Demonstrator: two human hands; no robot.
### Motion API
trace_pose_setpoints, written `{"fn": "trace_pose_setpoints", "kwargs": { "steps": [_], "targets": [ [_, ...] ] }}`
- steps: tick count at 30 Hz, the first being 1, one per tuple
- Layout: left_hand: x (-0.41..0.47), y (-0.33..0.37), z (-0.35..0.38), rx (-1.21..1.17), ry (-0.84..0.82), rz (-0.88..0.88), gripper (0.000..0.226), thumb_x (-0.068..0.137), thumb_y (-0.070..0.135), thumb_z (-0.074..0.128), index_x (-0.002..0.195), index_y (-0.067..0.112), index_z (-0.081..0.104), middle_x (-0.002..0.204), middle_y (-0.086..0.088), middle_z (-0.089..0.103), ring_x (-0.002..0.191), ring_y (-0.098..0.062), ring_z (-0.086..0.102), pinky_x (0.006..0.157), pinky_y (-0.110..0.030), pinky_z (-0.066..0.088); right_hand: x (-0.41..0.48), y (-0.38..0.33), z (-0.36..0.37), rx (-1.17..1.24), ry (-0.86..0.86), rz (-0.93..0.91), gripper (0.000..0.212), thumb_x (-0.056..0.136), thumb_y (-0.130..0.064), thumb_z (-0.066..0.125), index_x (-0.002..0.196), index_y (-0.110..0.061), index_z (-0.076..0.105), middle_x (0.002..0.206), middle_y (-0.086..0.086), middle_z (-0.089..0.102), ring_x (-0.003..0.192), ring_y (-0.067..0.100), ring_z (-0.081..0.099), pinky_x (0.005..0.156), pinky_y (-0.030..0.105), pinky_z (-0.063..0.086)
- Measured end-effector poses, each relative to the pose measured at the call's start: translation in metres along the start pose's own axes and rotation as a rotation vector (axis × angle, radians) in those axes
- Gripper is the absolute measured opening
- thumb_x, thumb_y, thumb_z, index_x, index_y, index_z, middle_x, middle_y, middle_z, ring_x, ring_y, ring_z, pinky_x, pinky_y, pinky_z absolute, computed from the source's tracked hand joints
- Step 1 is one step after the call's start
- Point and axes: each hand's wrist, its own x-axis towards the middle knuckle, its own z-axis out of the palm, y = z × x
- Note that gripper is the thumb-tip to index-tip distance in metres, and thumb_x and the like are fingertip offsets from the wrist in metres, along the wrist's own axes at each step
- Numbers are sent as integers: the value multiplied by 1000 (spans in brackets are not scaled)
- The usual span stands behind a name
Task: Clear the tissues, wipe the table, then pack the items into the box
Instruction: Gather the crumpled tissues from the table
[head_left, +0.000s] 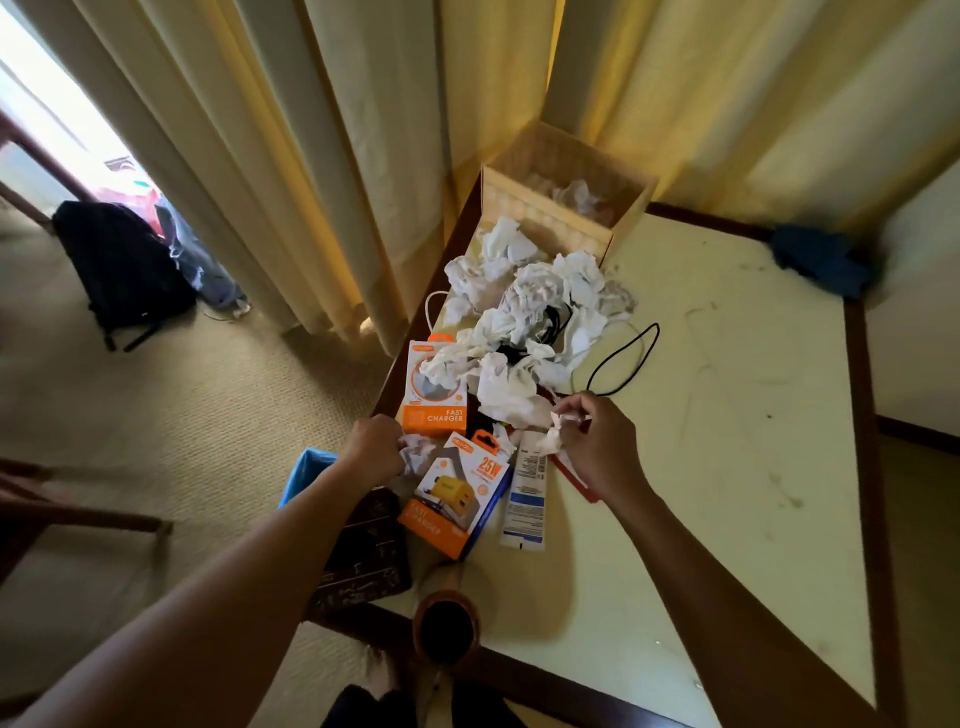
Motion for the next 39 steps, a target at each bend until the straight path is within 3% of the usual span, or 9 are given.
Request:
{"fn": "trace_pose_setpoints", "kwargs": {
  "steps": [4, 10, 13, 16, 19, 26, 29, 32, 39],
  "targets": [
    [-15, -6, -19, -92, 66, 50, 17, 81, 4, 70, 95, 13, 74, 86, 1, 66, 83, -17, 61, 55, -22, 39, 5, -13, -4, 12, 11, -62, 30, 92, 0, 49, 91, -21, 70, 100, -9, 73, 93, 6, 63, 71, 4, 40],
    [-33, -7, -49, -369, 159, 120, 28, 85, 6, 51, 99, 26, 65, 93, -2, 69, 86, -24, 66, 73, -40, 58, 19, -39, 30, -148, 18, -152, 29, 96, -26, 50, 115, -11, 65, 111, 11, 69, 104, 29, 62, 87, 39, 51],
    [-30, 3, -59, -404, 178, 175, 35, 90, 5, 44, 101, 30, 65, 88, 7, 67, 78, -11, 64, 61, -23, 50, 25, -41, 53, -300, -81, -168, 49, 89, -41, 68, 128, -14, 55, 114, 11, 59, 105, 28, 54, 88, 40, 48],
    [-19, 17, -65, -386, 216, 202, 28, 95, 6, 44, 107, 18, 66, 95, 5, 63, 84, -13, 59, 59, -11, 39, 31, -38, 65, -432, -89, -271, 45, 78, -26, 83, 114, -11, 61, 107, 12, 60, 98, 33, 59, 82, 45, 54],
    [-1, 18, -56, -302, 115, 174, 29, 88, 25, 53, 116, 18, 59, 114, 0, 62, 101, -21, 60, 74, -36, 49, 33, -35, 63, -443, -4, -314, 22, 75, -14, 78, 94, -6, 68, 93, 15, 62, 83, 35, 64, 71, 41, 52],
    [20, -11, -11, 74, -163, 67, 58, 74, 69, 67, 111, 24, 68, 108, 4, 68, 104, -19, 64, 91, -38, 55, 15, -58, 15, 19, 146, 12, 20, 96, -26, 64, 111, -13, 62, 96, -4, 63, 82, 12, 58, 64, 11, 38],
    [19, -13, -2, 89, -128, 72, 48, 78, 60, 80, 103, 21, 67, 98, 5, 65, 94, -16, 63, 80, -32, 53, 2, -62, -4, 155, 158, 110, 16, 100, -29, 57, 106, -15, 54, 81, -3, 60, 69, 13, 57, 59, 29, 42],
    [18, -15, 0, 76, -110, 91, 36, 80, 45, 85, 88, 20, 60, 95, 3, 61, 89, -16, 58, 73, -30, 45, -9, -59, -14, 229, 196, 156, 9, 100, -23, 53, 103, -14, 50, 81, -1, 58, 65, 10, 55, 57, 30, 42],
    [2, -28, -24, -81, -101, 91, 39, 83, 28, 75, 116, 9, 65, 99, -4, 63, 95, -25, 64, 72, -31, 49, -29, -35, -21, 262, 182, 170, 33, 98, -4, 45, 121, -24, 57, 99, -4, 67, 73, 5, 61, 58, 22, 45]
  ]
}}
